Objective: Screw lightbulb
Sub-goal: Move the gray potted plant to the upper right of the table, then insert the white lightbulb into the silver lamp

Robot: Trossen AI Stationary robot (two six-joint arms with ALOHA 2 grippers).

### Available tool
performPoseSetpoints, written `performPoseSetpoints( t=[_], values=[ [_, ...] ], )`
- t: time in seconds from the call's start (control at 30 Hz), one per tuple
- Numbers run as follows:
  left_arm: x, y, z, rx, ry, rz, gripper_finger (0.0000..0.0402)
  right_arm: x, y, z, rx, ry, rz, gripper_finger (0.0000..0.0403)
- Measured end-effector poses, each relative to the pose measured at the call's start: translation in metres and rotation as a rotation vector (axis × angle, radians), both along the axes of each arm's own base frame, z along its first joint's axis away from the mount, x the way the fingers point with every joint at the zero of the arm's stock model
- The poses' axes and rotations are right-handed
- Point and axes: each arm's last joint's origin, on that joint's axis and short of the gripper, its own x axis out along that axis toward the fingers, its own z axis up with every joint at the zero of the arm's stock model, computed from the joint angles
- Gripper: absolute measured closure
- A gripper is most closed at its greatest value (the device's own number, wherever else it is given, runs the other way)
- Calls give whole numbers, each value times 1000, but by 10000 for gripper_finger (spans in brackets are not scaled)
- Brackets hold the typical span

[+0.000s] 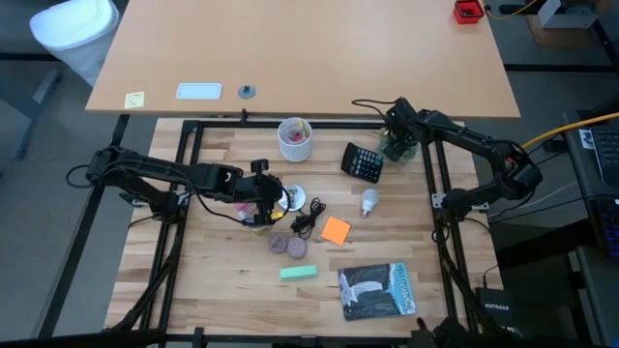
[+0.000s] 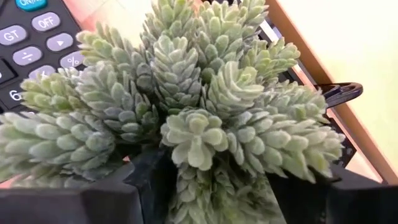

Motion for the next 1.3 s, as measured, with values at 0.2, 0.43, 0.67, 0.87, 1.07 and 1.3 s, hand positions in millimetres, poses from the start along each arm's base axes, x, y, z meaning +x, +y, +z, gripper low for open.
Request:
performPoseSetpoints(
  t=[0.2,0.43,0.67,0.87,1.07,1.3],
  values=[
    [0,0,0,-24,-19,28,273,0,-2,9,-25,32,-16,173],
    [7,-1,6,-73,-132,72,273,8,-11,45,-85,-47,-8,175],
    [17,-1,13,-95,-260,74,273,11,-14,69,-116,-76,-8,175],
    [51,-6,3,-200,-436,45,273,14,-11,74,-35,-187,17,175],
    [83,-6,-34,-407,-512,191,273,15,-7,72,74,-273,1,175],
    [115,1,-69,-700,-503,257,273,9,6,67,296,-304,-27,175]
  ],
)
